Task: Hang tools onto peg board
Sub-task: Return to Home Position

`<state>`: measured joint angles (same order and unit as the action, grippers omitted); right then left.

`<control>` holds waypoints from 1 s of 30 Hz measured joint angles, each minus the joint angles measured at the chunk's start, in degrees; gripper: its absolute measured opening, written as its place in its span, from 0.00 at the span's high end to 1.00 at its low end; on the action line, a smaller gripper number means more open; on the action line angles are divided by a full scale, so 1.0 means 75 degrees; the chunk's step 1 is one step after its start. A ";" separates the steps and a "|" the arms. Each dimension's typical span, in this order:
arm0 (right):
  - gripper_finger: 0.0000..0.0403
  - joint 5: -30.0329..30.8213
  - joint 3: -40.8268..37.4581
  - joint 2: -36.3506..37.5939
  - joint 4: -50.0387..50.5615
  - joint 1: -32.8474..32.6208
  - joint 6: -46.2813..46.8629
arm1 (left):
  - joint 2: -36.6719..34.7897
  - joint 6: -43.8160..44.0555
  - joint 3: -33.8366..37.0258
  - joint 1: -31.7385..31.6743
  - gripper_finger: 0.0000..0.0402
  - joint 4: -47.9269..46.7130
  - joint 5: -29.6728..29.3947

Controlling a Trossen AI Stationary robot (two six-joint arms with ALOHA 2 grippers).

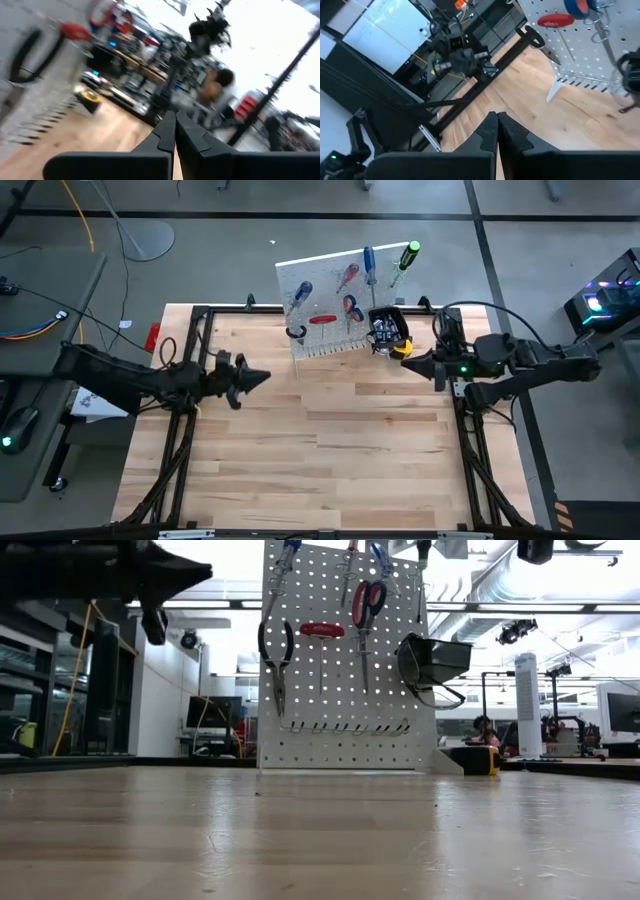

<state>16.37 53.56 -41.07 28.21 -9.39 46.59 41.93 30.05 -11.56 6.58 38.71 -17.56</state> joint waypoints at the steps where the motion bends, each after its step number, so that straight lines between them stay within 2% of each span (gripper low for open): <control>1: 1.00 0.0001 0.0000 -0.0052 -0.0078 0.0000 0.0044 | 0.0000 -0.0131 0.0142 0.0034 1.00 0.0152 0.0222; 4: 1.00 -0.0002 0.0000 -0.0174 -0.0088 0.0000 0.0355 | -0.0155 -0.0332 0.0577 -0.0126 1.00 0.0581 0.0993; 8: 1.00 -0.0002 0.0000 -0.0179 -0.0089 0.0000 0.0711 | -0.0645 0.0148 0.1150 -0.0696 1.00 0.0590 0.2289; 13: 1.00 0.0001 0.0000 -0.0107 -0.0092 -0.0003 0.0842 | -0.1279 0.0459 0.1465 -0.1212 1.00 -0.0034 0.3044; 19: 1.00 0.0001 -0.0001 -0.0204 0.0378 -0.0180 0.0815 | -0.1527 0.0454 0.1457 -0.1342 1.00 -0.1227 0.3108; 24: 1.00 -0.0004 -0.0610 -0.0243 0.0333 -0.0551 0.0825 | -0.1527 0.0835 0.1459 -0.1327 1.00 -0.1240 0.3109; 27: 1.00 -0.0013 -0.1618 -0.0113 -0.0827 -0.0679 0.0802 | -0.1525 0.0844 0.1459 -0.1327 1.00 -0.1237 0.3109; 30: 1.00 -0.0063 -0.2919 0.0093 -0.2844 -0.0484 0.0335 | -0.1521 0.0841 0.1459 -0.1327 1.00 -0.1246 0.3109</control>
<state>15.90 31.67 -40.38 6.88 -13.02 49.10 30.52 36.36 -0.62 -3.38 29.36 5.76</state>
